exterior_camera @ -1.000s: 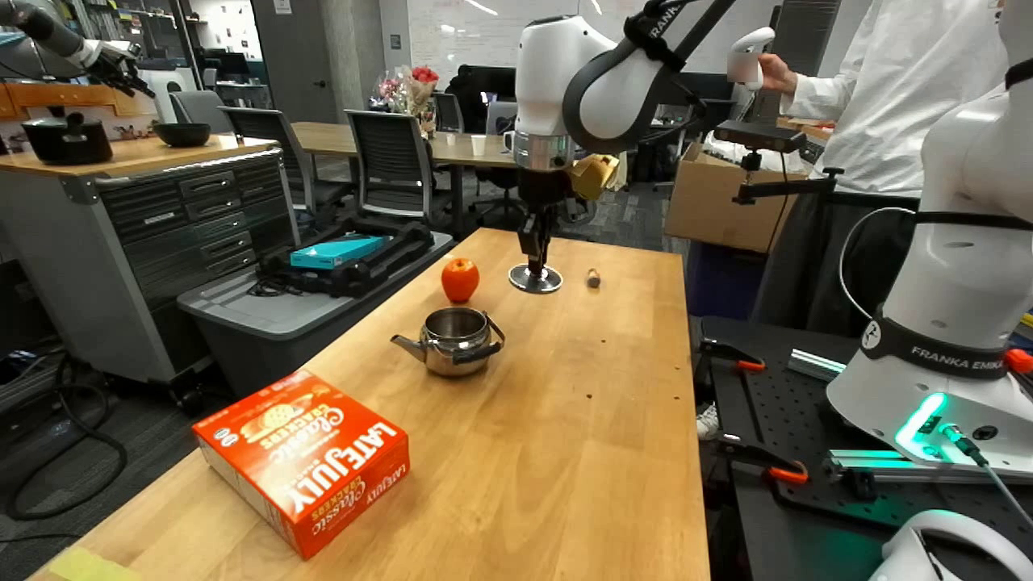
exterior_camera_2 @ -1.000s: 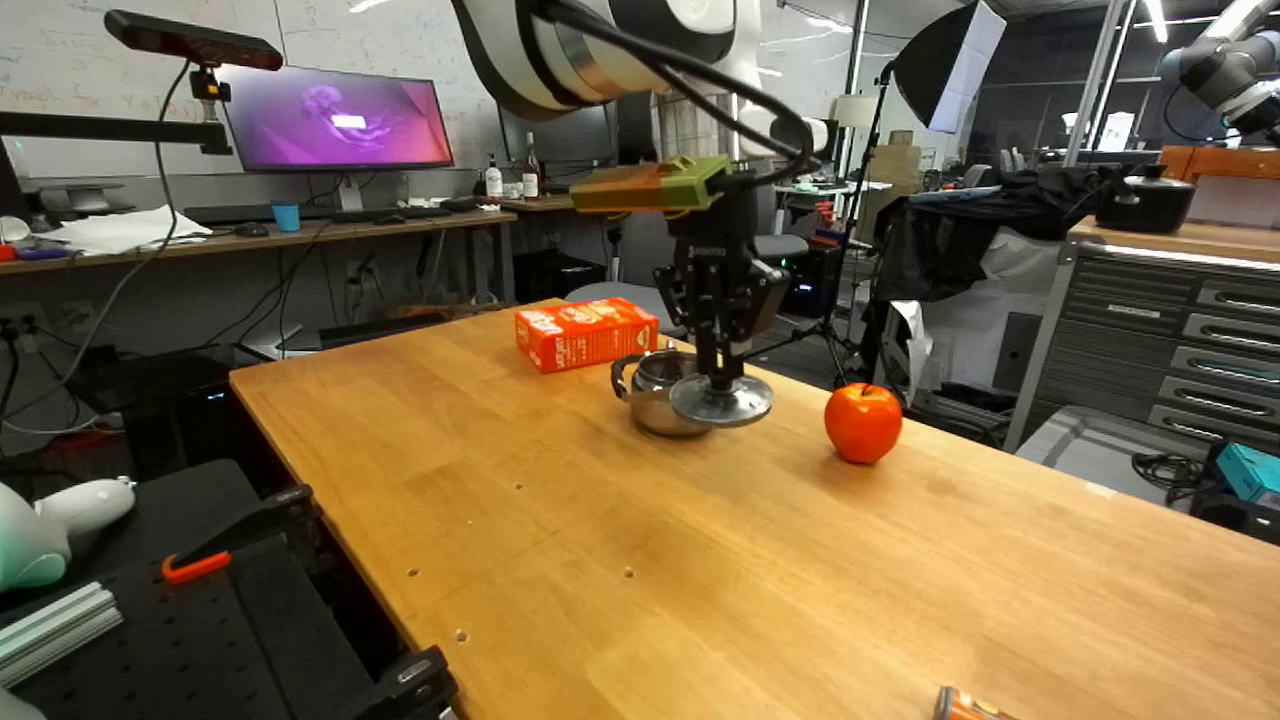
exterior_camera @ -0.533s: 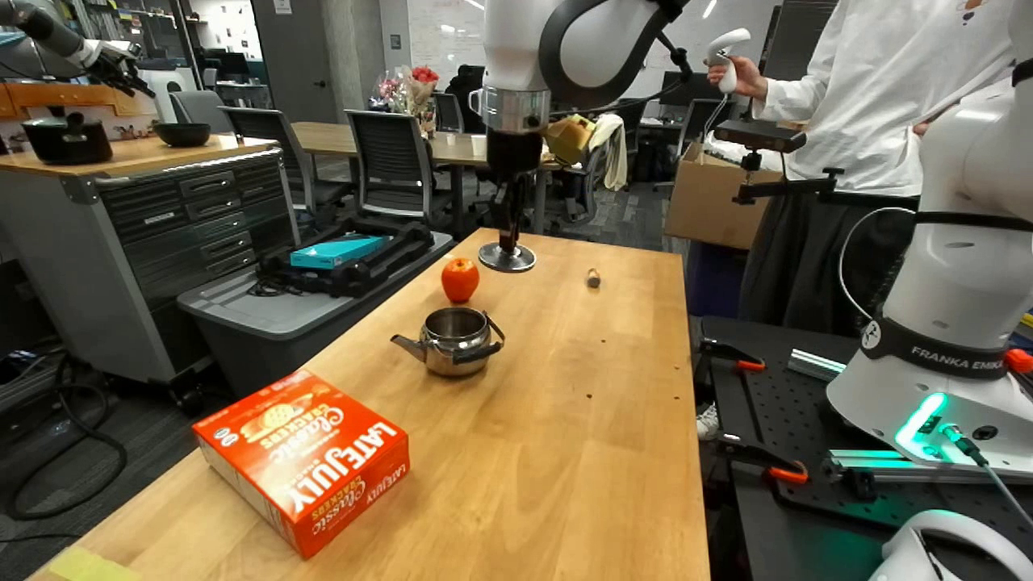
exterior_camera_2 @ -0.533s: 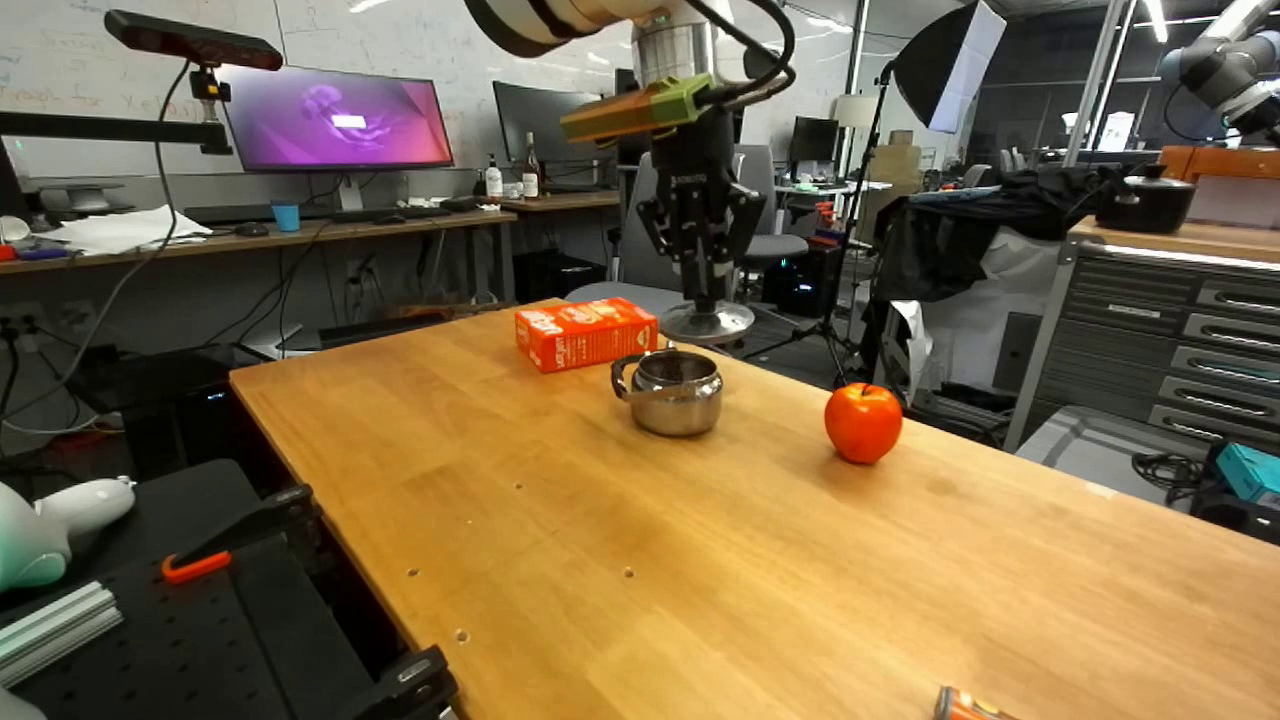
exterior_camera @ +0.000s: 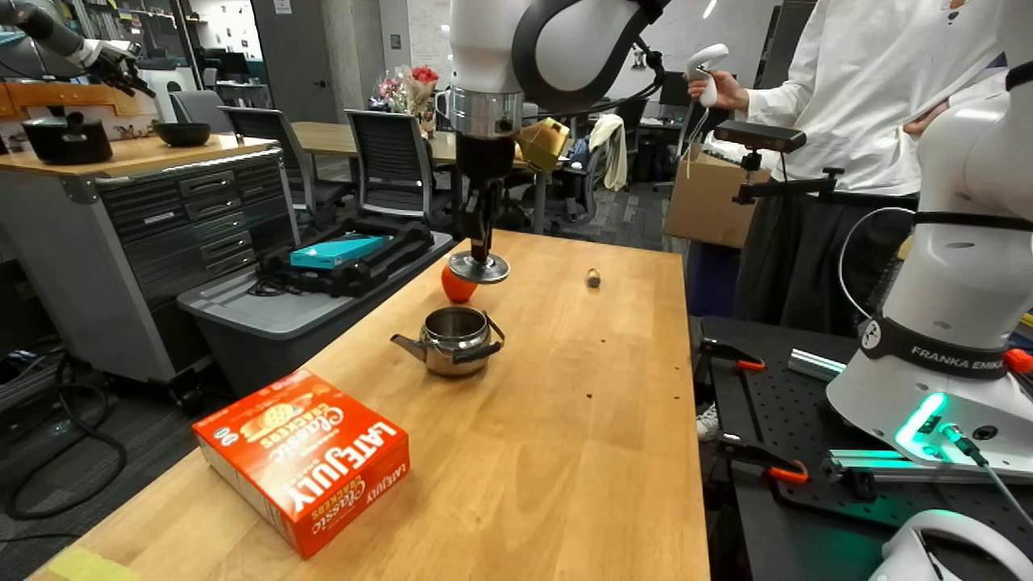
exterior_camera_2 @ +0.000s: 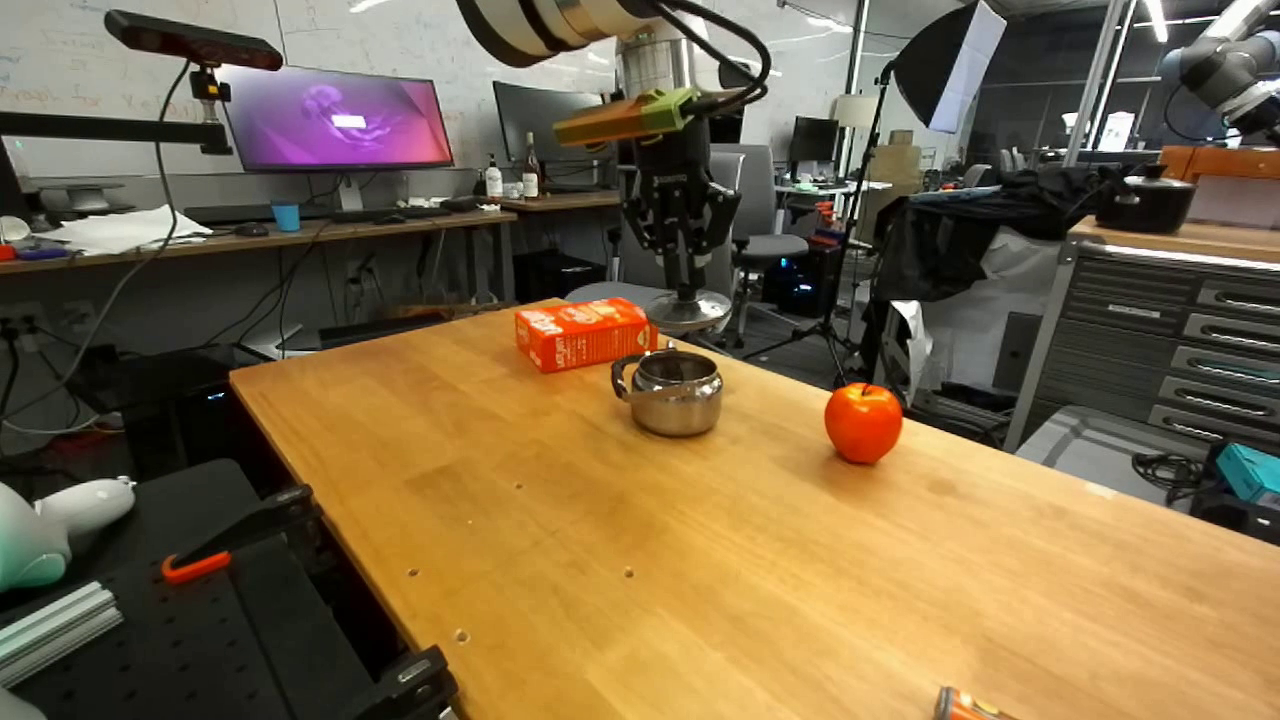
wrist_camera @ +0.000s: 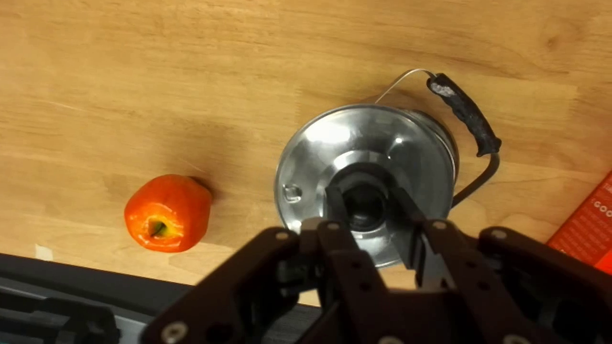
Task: Pick up the lid from the table and put it on the kettle.
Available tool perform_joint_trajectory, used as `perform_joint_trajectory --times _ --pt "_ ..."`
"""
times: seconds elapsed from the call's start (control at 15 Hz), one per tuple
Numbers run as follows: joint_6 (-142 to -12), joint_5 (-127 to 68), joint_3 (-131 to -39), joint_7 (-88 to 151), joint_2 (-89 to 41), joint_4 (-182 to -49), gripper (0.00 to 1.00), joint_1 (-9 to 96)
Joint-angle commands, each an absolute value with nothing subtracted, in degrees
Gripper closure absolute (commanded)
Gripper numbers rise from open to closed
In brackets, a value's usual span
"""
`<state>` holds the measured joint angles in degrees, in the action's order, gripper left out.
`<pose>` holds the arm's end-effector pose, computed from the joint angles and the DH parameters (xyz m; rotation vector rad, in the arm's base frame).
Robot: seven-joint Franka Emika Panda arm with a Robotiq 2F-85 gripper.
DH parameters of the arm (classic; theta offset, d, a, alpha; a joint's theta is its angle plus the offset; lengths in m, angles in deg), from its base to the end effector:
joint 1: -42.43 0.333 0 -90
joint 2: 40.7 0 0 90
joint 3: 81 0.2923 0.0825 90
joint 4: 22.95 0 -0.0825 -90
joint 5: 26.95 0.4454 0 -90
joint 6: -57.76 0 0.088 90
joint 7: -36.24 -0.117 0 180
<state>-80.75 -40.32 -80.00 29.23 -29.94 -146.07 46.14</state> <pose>0.6094 0.0476 0.2462 2.9829 0.1916 0.1444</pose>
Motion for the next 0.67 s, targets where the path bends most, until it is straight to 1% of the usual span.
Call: perform_joint_trajectory --times 0.0,0.6 --pt "-78.7 -40.2 -79.7 29.9 -25.8 -140.7 0.93 46.9" --pt "-74.2 -38.4 -79.0 31.6 -19.1 -133.5 0.93 47.7"
